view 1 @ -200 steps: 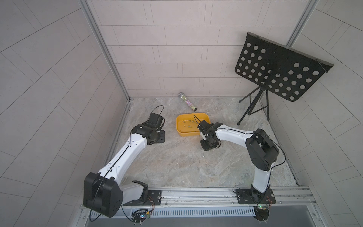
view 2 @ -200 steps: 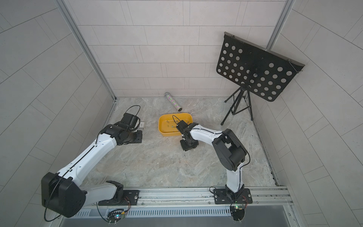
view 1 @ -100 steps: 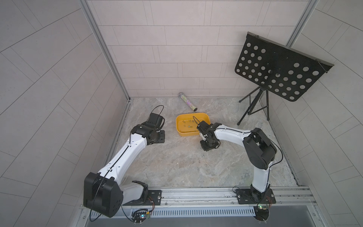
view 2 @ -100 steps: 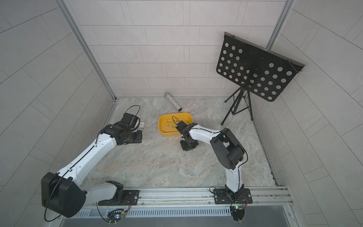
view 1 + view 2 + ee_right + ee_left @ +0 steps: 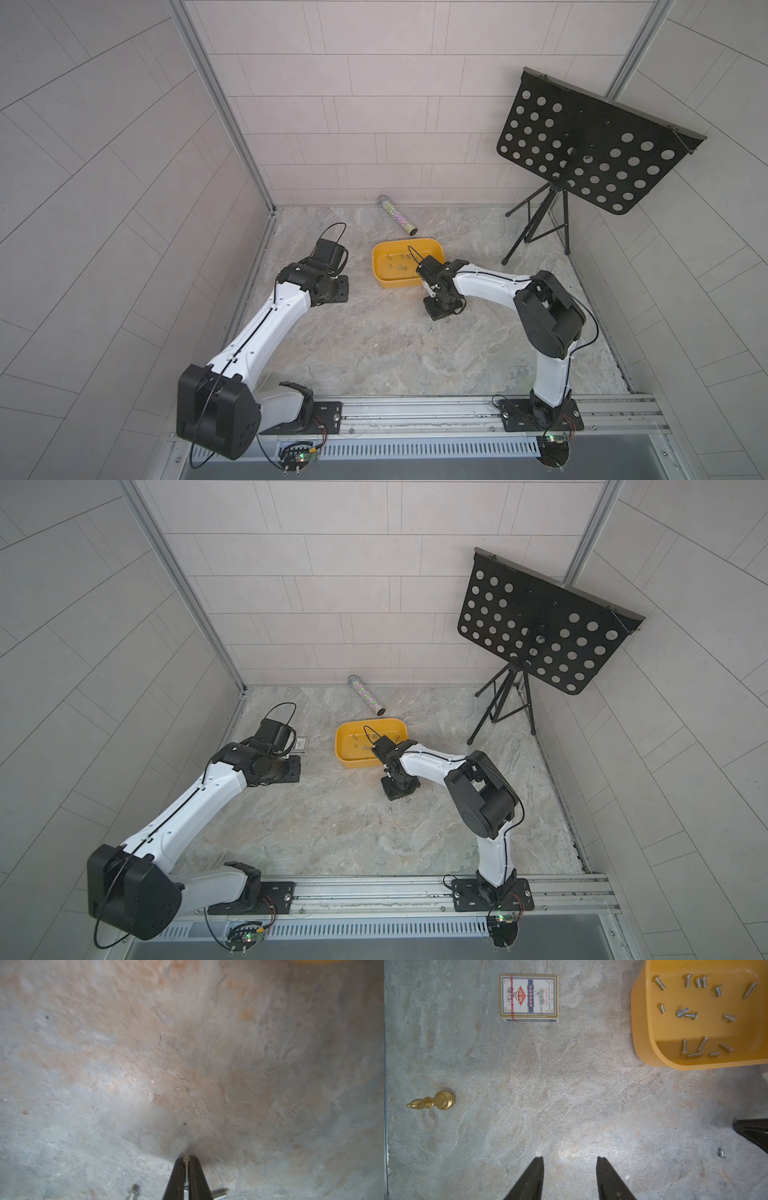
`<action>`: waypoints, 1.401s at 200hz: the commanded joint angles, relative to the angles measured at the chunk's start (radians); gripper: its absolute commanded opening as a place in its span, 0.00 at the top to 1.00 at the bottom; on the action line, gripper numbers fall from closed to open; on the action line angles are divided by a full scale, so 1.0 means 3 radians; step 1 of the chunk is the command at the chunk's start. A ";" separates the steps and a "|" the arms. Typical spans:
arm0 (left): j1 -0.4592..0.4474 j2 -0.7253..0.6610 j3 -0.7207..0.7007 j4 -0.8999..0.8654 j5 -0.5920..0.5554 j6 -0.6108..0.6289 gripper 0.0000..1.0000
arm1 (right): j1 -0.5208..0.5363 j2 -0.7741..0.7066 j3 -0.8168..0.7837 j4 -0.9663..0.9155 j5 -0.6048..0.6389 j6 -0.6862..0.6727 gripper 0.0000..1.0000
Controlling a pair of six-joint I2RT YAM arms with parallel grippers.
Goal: Put the screws on the desktop into the storage box
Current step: Pick up the screw from the center of the board, then place the screw in the storage box.
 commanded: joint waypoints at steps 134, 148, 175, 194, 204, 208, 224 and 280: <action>0.0027 -0.0067 -0.0040 -0.0008 0.0031 0.0008 0.51 | 0.0122 -0.0532 0.0792 -0.0690 0.0226 -0.0016 1.00; 0.0029 -0.0069 -0.0040 -0.0007 0.0033 0.0008 0.51 | 0.0121 -0.0481 0.0968 -0.0697 0.0301 -0.0038 1.00; 0.0034 -0.0075 -0.0039 -0.0002 0.0053 0.0007 0.51 | 0.0104 -0.0210 0.1462 -0.0754 0.0430 -0.0112 1.00; 0.0034 -0.0076 -0.0040 -0.0003 0.0057 0.0013 0.51 | 0.0059 0.0093 0.1847 -0.0800 0.0491 -0.0164 1.00; 0.0039 -0.0086 -0.0040 0.0005 0.0062 0.0013 0.51 | 0.0020 0.0281 0.2073 -0.0846 0.0497 -0.0188 1.00; 0.0040 -0.0086 -0.0038 0.0007 0.0066 0.0013 0.51 | 0.0003 0.0356 0.2167 -0.0869 0.0500 -0.0197 1.00; 0.0046 -0.0091 -0.0044 0.0009 0.0084 0.0013 0.51 | -0.0058 0.0619 0.2502 -0.0942 0.0510 -0.0227 1.00; 0.0085 -0.0106 -0.0044 0.0028 0.0156 0.0013 0.51 | -0.0274 0.1306 0.3188 -0.1096 0.0496 -0.0231 1.00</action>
